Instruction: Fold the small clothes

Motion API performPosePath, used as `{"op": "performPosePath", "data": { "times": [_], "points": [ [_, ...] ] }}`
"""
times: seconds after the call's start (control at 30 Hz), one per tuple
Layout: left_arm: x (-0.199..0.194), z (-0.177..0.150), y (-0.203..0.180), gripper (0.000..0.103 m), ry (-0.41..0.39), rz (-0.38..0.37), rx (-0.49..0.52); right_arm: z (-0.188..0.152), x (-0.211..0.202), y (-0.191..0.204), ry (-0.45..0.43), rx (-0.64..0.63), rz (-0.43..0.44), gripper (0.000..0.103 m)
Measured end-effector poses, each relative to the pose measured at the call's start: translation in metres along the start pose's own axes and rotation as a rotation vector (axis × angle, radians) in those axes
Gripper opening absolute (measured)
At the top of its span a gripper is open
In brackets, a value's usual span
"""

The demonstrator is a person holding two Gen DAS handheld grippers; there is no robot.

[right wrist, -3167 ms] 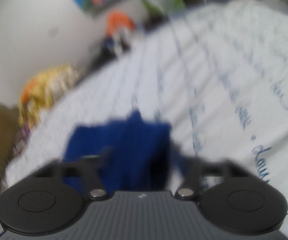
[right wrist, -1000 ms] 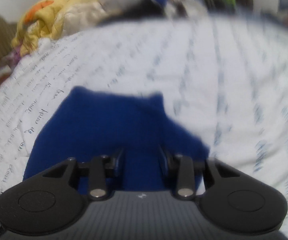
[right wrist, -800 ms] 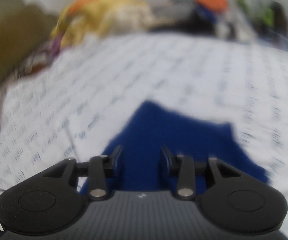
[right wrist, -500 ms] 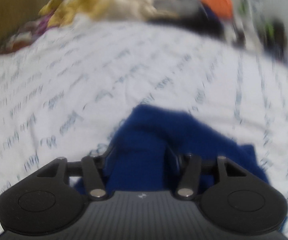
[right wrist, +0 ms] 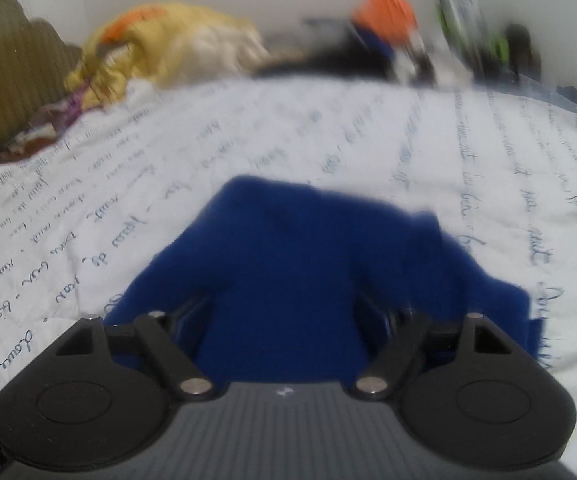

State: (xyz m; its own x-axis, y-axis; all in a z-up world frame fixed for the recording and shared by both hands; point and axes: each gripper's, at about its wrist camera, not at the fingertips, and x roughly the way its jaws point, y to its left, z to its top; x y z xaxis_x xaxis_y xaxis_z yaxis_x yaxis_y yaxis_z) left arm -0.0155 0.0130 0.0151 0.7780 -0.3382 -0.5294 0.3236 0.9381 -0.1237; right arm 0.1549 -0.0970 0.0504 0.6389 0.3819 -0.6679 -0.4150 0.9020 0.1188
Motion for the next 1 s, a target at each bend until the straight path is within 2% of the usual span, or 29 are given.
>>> {"op": "performPosePath", "data": {
  "times": [0.1,0.13,0.2,0.27,0.3,0.37,0.43,0.5,0.53,0.63,0.67,0.73,0.77,0.8,0.83,0.9,0.97,1.0],
  "points": [
    [-0.025,-0.007,0.022,0.103,0.015,0.003,-0.139,-0.028,-0.067,-0.018,-0.149,0.081,0.081,0.080],
    [-0.027,-0.007,0.032,0.103,0.029,-0.001,-0.190,-0.037,-0.078,-0.024,-0.170,0.114,0.102,0.081],
    [-0.022,-0.009,0.046,0.101,0.076,-0.017,-0.286,-0.055,-0.089,-0.034,-0.141,0.196,0.162,0.081],
    [-0.018,-0.006,0.048,0.096,0.073,0.030,-0.290,-0.077,-0.072,-0.041,-0.015,0.222,0.192,0.080],
    [-0.016,-0.003,0.047,0.094,0.080,0.053,-0.270,-0.089,-0.074,-0.041,-0.063,0.174,0.206,0.080],
    [-0.018,0.000,0.048,0.089,0.105,0.070,-0.258,-0.091,-0.086,-0.039,-0.058,0.179,0.200,0.080],
    [-0.025,0.000,0.053,0.089,0.124,0.021,-0.315,-0.087,-0.109,-0.039,-0.054,0.232,0.181,0.081],
    [-0.029,-0.004,0.064,0.091,0.141,-0.049,-0.407,-0.090,-0.132,-0.046,-0.102,0.250,0.164,0.081],
    [-0.030,-0.005,0.068,0.091,0.150,-0.081,-0.444,-0.095,-0.138,-0.053,-0.099,0.275,0.148,0.081],
    [-0.015,-0.002,0.077,0.091,0.172,-0.150,-0.513,-0.110,-0.134,-0.085,-0.005,0.410,0.126,0.081],
    [-0.012,-0.001,0.078,0.085,0.174,-0.149,-0.510,-0.116,-0.127,-0.093,0.042,0.445,0.130,0.081],
    [-0.004,0.007,0.068,0.043,0.200,-0.102,-0.452,-0.124,-0.124,-0.092,0.048,0.439,0.154,0.079],
    [-0.002,0.008,0.062,0.013,0.226,-0.055,-0.409,-0.124,-0.124,-0.086,0.052,0.410,0.155,0.070],
    [0.000,0.010,0.059,0.015,0.234,-0.029,-0.364,-0.122,-0.119,-0.080,0.076,0.385,0.169,0.034],
    [-0.001,0.013,0.058,0.015,0.243,-0.020,-0.329,-0.123,-0.117,-0.073,0.097,0.359,0.164,0.028],
    [-0.009,0.020,0.054,0.015,0.242,0.035,-0.238,-0.124,-0.121,-0.061,0.096,0.278,0.142,0.023],
    [-0.016,0.020,0.049,0.015,0.233,0.068,-0.135,-0.127,-0.125,-0.052,0.109,0.212,0.127,0.021],
    [-0.015,0.017,0.046,0.020,0.245,0.086,-0.089,-0.129,-0.128,-0.050,0.092,0.177,0.121,0.021]
  ]
}}
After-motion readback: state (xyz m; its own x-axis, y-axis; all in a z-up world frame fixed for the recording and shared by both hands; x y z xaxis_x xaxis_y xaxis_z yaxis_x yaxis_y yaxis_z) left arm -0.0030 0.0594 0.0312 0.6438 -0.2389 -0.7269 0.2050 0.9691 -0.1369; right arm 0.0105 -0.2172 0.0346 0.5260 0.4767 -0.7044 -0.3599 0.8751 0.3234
